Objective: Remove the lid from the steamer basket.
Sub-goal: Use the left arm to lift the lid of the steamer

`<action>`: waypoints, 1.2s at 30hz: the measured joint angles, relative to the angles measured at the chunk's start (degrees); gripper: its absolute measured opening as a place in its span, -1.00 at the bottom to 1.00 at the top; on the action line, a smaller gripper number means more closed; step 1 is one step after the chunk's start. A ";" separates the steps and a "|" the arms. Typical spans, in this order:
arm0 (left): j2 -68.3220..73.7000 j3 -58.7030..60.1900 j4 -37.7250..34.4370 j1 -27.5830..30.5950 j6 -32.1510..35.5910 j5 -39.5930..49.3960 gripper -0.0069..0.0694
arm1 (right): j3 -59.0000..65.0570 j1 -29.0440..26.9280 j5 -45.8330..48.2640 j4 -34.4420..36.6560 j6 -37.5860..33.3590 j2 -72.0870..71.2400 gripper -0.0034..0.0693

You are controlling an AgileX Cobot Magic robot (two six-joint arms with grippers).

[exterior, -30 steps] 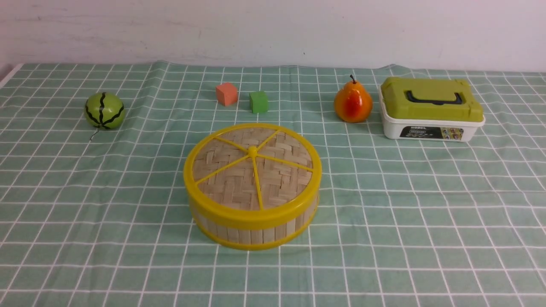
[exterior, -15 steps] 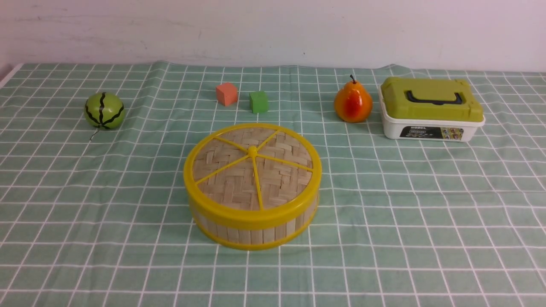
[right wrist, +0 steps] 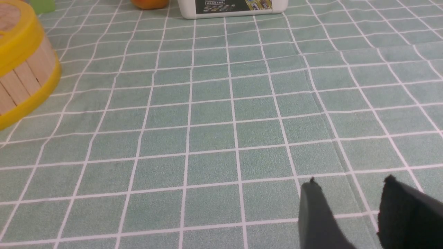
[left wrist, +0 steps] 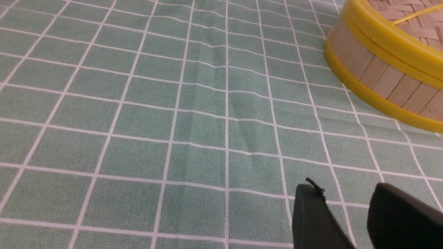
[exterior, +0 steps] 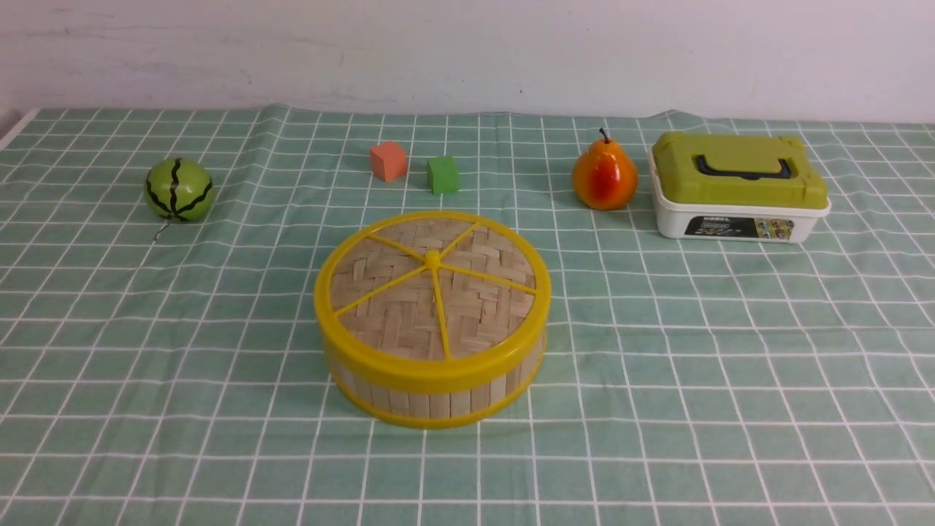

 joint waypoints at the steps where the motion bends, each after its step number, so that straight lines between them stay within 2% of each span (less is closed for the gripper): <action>1: 0.00 0.00 0.08 0.00 -0.16 -0.16 -0.19 | 0.00 0.00 0.00 0.00 0.00 0.00 -0.25; 4: 0.00 0.00 -3.18 0.00 -3.02 -0.54 -0.19 | 0.00 0.00 0.00 0.00 0.00 0.00 -0.25; 9: 0.00 0.00 -25.44 0.00 -20.77 -0.84 -0.19 | 0.00 0.00 0.00 0.00 0.00 0.00 -0.25; 11: 0.00 0.00 -33.96 0.00 -26.29 -0.93 -0.19 | 0.00 0.00 0.00 0.00 0.00 0.00 -0.25; 14: 0.00 0.00 -42.12 0.00 -31.29 -1.94 -0.19 | 0.00 0.00 0.00 0.00 0.00 0.00 -0.25; 18: 0.00 0.00 -46.62 0.00 -32.85 -3.20 -0.19 | 0.00 0.00 0.00 0.00 0.00 0.00 -0.25; 27: 0.00 0.00 -49.55 0.00 -33.01 -11.27 -0.20 | 0.00 0.00 0.00 0.00 0.00 0.00 -0.25; 31: 0.00 -0.08 -50.73 0.00 -32.12 -14.22 -0.43 | 0.00 0.00 0.00 0.00 0.00 0.00 -0.25; 32: 0.00 -1.04 -50.89 0.00 -30.76 -14.58 -0.62 | 0.00 0.00 0.00 0.00 0.00 0.00 -0.25; 34: 0.00 -3.51 -50.89 0.00 -28.73 -14.46 -0.83 | 0.00 0.00 0.00 0.00 0.00 0.00 -0.25; 36: 0.00 -7.79 -50.36 0.00 -23.80 -13.40 -0.85 | 0.00 0.00 0.00 0.00 0.00 0.00 -0.25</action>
